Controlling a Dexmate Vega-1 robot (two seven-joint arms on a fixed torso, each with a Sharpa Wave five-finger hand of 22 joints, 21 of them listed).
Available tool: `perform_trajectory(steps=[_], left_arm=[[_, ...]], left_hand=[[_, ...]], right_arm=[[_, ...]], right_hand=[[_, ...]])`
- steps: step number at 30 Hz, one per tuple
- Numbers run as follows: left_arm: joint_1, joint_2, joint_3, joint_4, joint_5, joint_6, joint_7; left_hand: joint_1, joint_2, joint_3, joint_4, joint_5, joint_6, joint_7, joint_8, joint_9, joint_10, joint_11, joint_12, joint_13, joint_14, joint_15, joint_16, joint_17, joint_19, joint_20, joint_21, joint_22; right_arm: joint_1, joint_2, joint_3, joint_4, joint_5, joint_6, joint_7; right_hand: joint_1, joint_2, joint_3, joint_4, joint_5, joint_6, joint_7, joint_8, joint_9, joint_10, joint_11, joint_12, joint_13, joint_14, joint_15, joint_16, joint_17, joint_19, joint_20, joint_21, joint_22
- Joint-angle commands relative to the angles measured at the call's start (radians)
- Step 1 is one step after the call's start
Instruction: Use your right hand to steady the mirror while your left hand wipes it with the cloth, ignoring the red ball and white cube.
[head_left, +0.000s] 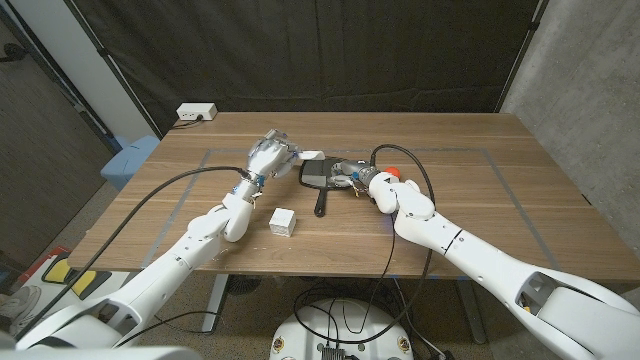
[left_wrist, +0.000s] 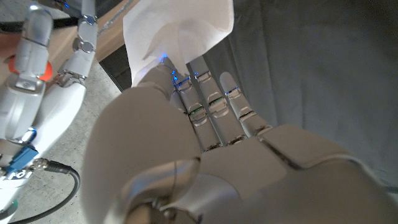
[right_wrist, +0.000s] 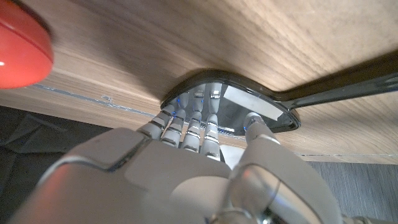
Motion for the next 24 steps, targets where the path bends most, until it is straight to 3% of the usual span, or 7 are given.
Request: perform_trajectory(steps=[1, 8, 13, 16, 24], left_arm=[[-0.050, 0.010, 0.063, 0.020, -0.014, -0.011, -0.137], [-0.090, 0.015, 0.094, 0.035, 0.006, -0.026, -0.200], [-0.146, -0.003, 0.145, 0.132, 0.061, -0.049, -0.076], [-0.175, -0.006, 0.173, 0.158, 0.077, -0.060, -0.075], [-0.216, 0.006, 0.220, 0.131, 0.093, -0.071, -0.246]], left_hand=[[0.003, -0.006, -0.006, 0.000, -0.001, 0.024, 0.007, -0.003, -0.003, 0.040, -0.032, -0.012, 0.161, 0.014, -0.101, -0.001, 0.004, 0.006, -0.018, 0.009, 0.000], [0.005, -0.009, -0.010, 0.000, -0.002, 0.026, 0.009, -0.014, -0.010, 0.052, -0.033, -0.021, 0.155, 0.018, -0.101, -0.003, 0.006, 0.006, -0.022, 0.013, 0.000], [0.007, -0.012, -0.013, -0.001, -0.003, 0.031, 0.011, -0.019, -0.013, 0.056, -0.032, -0.030, 0.148, 0.023, -0.102, -0.002, 0.009, 0.009, -0.021, 0.017, -0.001], [0.011, -0.017, -0.016, -0.003, -0.004, 0.032, -0.003, -0.025, -0.014, 0.064, -0.032, -0.037, 0.142, 0.031, -0.102, 0.000, 0.012, 0.012, -0.021, 0.021, -0.001], [0.015, -0.021, -0.023, -0.002, -0.007, 0.038, -0.005, -0.041, -0.018, 0.086, -0.032, -0.064, 0.110, 0.035, -0.101, -0.004, 0.013, 0.009, -0.027, 0.026, -0.002]], right_arm=[[-0.008, -0.007, 0.014, -0.006, 0.014, 0.009, -0.009], [-0.011, -0.010, 0.020, -0.005, 0.028, 0.018, -0.011], [-0.012, -0.011, 0.024, -0.001, 0.040, 0.026, -0.011], [-0.011, -0.011, 0.025, 0.002, 0.043, 0.028, -0.013], [-0.010, -0.014, 0.029, 0.001, 0.051, 0.034, -0.015]], right_hand=[[0.007, -0.001, 0.006, 0.002, -0.001, 0.007, 0.001, -0.001, 0.006, 0.010, 0.002, 0.004, 0.001, 0.003, -0.006, -0.001, 0.001, 0.005, -0.005, 0.010, 0.005], [0.011, -0.003, 0.007, 0.001, -0.001, 0.007, 0.002, -0.002, 0.006, 0.011, 0.004, 0.003, 0.001, 0.003, -0.005, -0.002, -0.001, 0.005, -0.004, 0.010, 0.005], [0.013, -0.004, 0.008, -0.001, -0.001, 0.007, 0.002, -0.003, 0.005, 0.011, 0.004, 0.002, 0.001, 0.003, -0.005, -0.003, -0.001, 0.005, -0.003, 0.010, 0.005], [0.013, -0.006, 0.008, -0.001, -0.001, 0.007, 0.002, -0.003, 0.005, 0.011, 0.004, 0.002, 0.001, 0.002, -0.005, -0.003, -0.002, 0.005, -0.003, 0.009, 0.005], [0.015, -0.008, 0.008, -0.003, -0.001, 0.007, 0.002, -0.004, 0.005, 0.010, 0.004, 0.001, 0.001, 0.000, -0.002, -0.004, -0.002, 0.004, -0.003, 0.009, 0.005]])
